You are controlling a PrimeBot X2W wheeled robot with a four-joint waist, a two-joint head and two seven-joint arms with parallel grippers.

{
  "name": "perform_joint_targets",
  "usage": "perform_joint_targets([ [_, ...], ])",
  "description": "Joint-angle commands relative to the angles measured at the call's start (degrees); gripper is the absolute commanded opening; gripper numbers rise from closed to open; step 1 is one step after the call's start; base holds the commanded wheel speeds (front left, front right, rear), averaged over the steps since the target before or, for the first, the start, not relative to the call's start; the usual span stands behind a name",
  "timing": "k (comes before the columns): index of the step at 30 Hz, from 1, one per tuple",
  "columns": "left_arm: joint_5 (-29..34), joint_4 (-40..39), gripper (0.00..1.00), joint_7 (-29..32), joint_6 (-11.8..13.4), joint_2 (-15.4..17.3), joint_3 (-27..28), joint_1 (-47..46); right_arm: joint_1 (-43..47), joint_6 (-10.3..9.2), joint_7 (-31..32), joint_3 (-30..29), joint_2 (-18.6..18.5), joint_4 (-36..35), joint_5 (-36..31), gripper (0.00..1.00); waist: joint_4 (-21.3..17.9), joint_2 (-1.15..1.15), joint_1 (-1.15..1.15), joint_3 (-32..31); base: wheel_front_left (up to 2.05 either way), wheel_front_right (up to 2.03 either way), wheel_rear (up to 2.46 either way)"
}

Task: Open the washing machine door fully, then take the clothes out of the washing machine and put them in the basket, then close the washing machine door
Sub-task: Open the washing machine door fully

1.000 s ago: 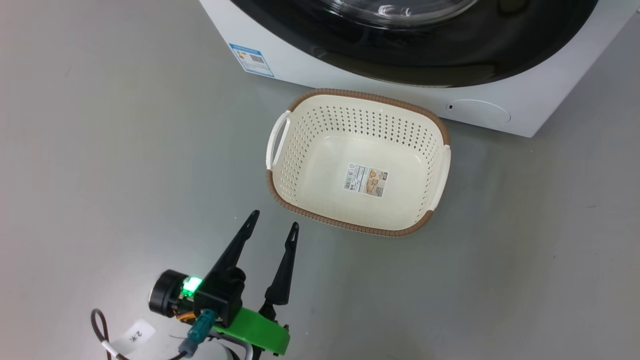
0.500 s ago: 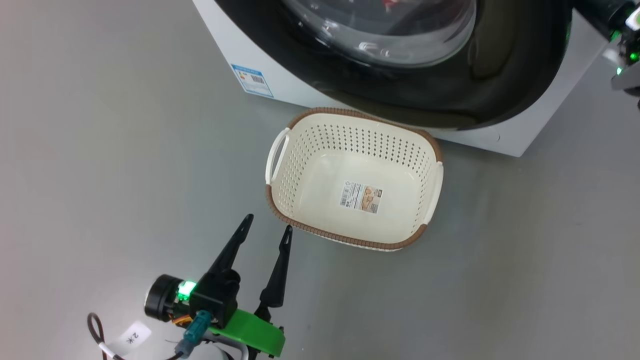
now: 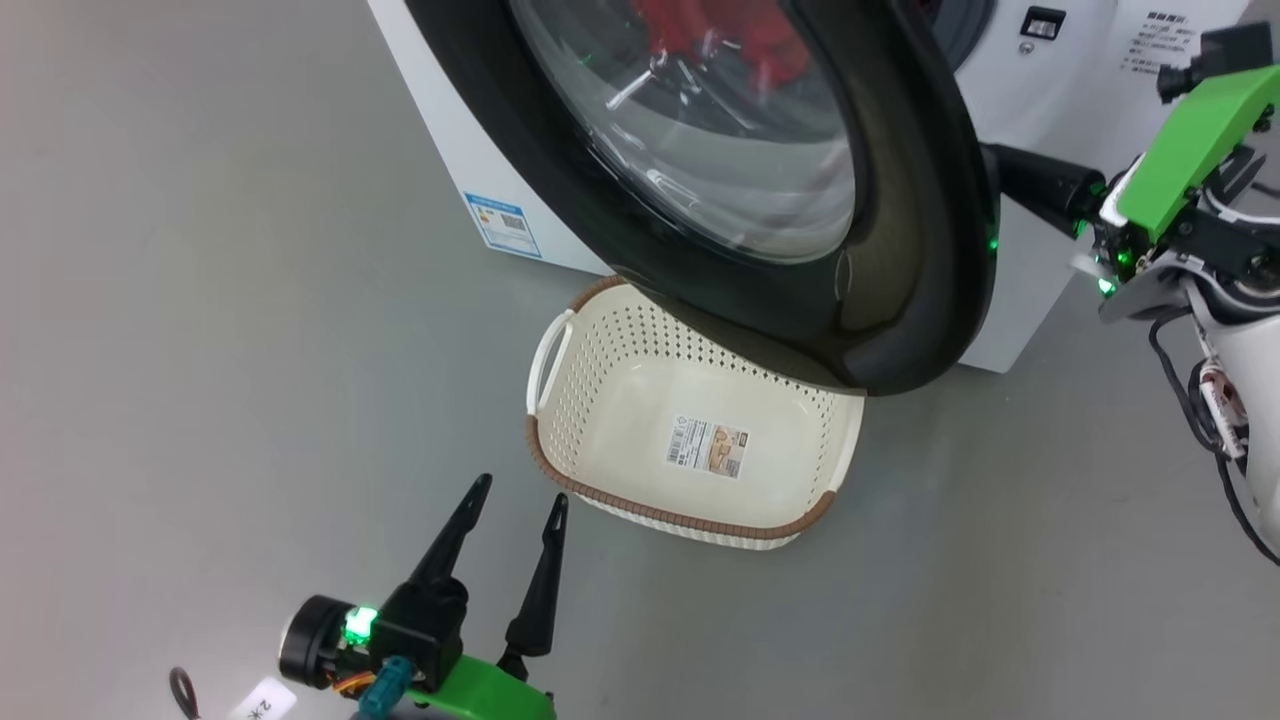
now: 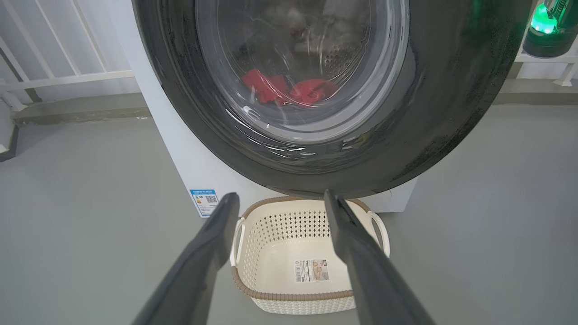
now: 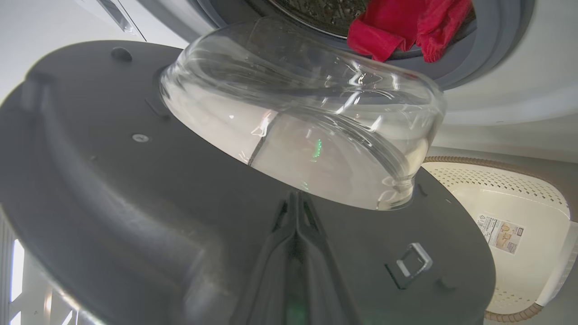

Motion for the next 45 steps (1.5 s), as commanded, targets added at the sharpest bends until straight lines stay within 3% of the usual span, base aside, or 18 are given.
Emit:
perform_joint_targets([
  [1, 0.71, -1.27, 1.00, -0.54, -0.20, 0.87, 2.21, 0.19, 1.48, 0.18, 0.57, 0.39, 0.46, -2.06, 1.08, 0.00, 0.13, 0.00, 0.00, -0.91, 0.00, 0.00, 0.00],
  [12, 1.52, -1.49, 1.00, -0.54, -0.38, 0.87, 3.61, 2.50, 8.81, 0.18, 3.19, 3.18, 2.92, -9.35, 0.61, 0.00, 0.91, 0.00, 0.00, -3.40, 0.00, 0.00, 0.00],
  [23, 1.50, -1.75, 1.00, -0.54, -0.12, 0.87, 4.34, 3.25, 14.05, 0.18, 4.25, 5.24, 5.75, -15.25, 0.53, 0.00, 4.23, 0.00, 0.00, -4.63, 0.00, 0.00, 0.00],
  [45, 1.57, -1.50, 1.00, -0.54, 1.19, 0.87, 7.86, 4.58, 16.81, 0.18, 4.24, 9.85, 13.09, -18.42, -0.87, 0.00, 8.60, 0.00, 0.00, -5.69, 0.00, 0.00, 0.00],
])
